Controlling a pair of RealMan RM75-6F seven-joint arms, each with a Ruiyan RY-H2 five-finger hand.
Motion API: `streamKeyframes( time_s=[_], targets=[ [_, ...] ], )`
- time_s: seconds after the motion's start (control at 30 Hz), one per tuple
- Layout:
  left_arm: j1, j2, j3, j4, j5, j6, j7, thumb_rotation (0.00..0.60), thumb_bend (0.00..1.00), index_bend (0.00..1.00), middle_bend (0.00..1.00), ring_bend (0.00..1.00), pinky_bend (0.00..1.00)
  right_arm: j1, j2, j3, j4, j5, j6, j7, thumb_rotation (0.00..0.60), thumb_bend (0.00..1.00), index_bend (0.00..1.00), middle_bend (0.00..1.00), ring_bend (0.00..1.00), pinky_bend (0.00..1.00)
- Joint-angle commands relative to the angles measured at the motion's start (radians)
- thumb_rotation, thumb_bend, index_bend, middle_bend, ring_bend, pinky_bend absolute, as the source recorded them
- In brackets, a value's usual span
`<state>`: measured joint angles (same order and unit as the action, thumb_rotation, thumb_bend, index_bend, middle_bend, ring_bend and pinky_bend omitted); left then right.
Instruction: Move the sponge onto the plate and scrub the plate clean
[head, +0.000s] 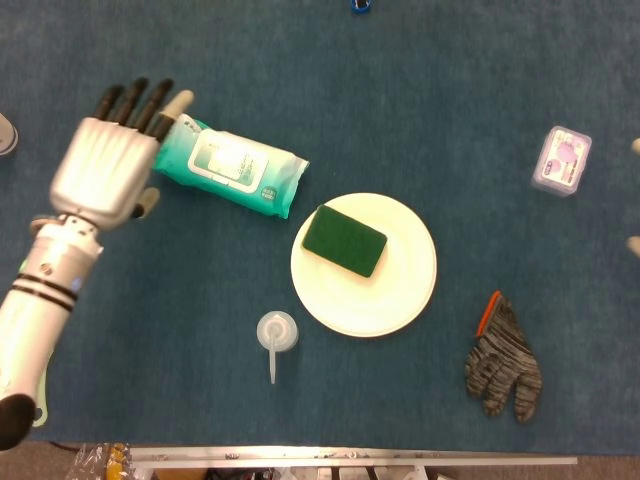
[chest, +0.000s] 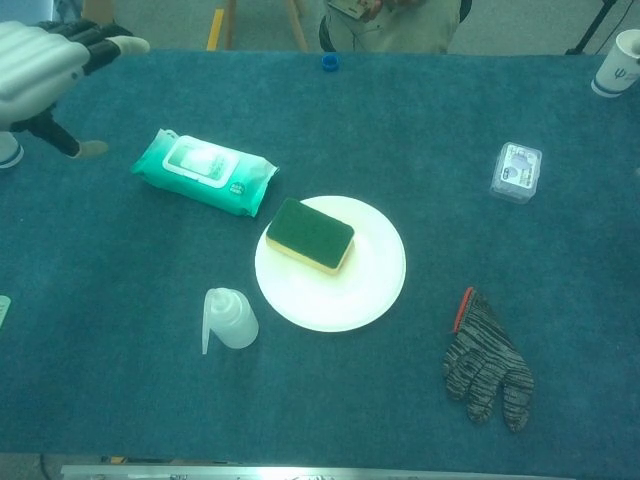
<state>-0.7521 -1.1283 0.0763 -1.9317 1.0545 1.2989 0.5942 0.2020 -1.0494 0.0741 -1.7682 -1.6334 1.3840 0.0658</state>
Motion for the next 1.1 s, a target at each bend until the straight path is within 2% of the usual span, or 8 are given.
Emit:
streamKeyframes(
  time_s=[0.03,0.23,0.4,0.63,0.87,1.1],
  targets=[
    [0.061,-0.006,0.009,0.042,0.077,0.07,-0.026,0.6,0.21,0.04,0.02,0.0,0.08,0.046,0.015,-0.008,-0.088,0.007,-0.081,-0.042,0.6,0.0,0.23,0.26,0.2,0.36],
    [0.134,0.004,0.0,0.096,0.142,0.126,-0.079,0.6,0.22,0.04,0.03,0.0,0.08,0.098,0.002,0.0,-0.195,0.047,-0.169,-0.149,0.6,0.0,0.23,0.26,0.2,0.37],
    [0.192,0.024,-0.004,0.14,0.183,0.16,-0.129,0.6,0.22,0.04,0.03,0.0,0.08,0.117,-0.034,0.01,-0.237,0.098,-0.194,-0.242,0.6,0.0,0.23,0.26,0.2,0.37],
    [0.27,0.052,-0.009,0.196,0.206,0.182,-0.176,0.6,0.21,0.04,0.03,0.0,0.08,0.141,-0.117,0.013,-0.239,0.161,-0.209,-0.422,0.6,0.0,0.25,0.26,0.2,0.37],
    [0.346,0.067,-0.012,0.233,0.206,0.2,-0.214,0.6,0.21,0.04,0.03,0.0,0.08,0.165,-0.237,0.01,-0.216,0.212,-0.207,-0.633,0.549,0.0,0.25,0.26,0.21,0.37],
    [0.4,0.085,-0.016,0.256,0.219,0.188,-0.264,0.6,0.21,0.04,0.03,0.0,0.08,0.221,-0.369,0.032,-0.213,0.398,-0.241,-0.831,0.51,0.0,0.25,0.26,0.21,0.37]
  ],
)
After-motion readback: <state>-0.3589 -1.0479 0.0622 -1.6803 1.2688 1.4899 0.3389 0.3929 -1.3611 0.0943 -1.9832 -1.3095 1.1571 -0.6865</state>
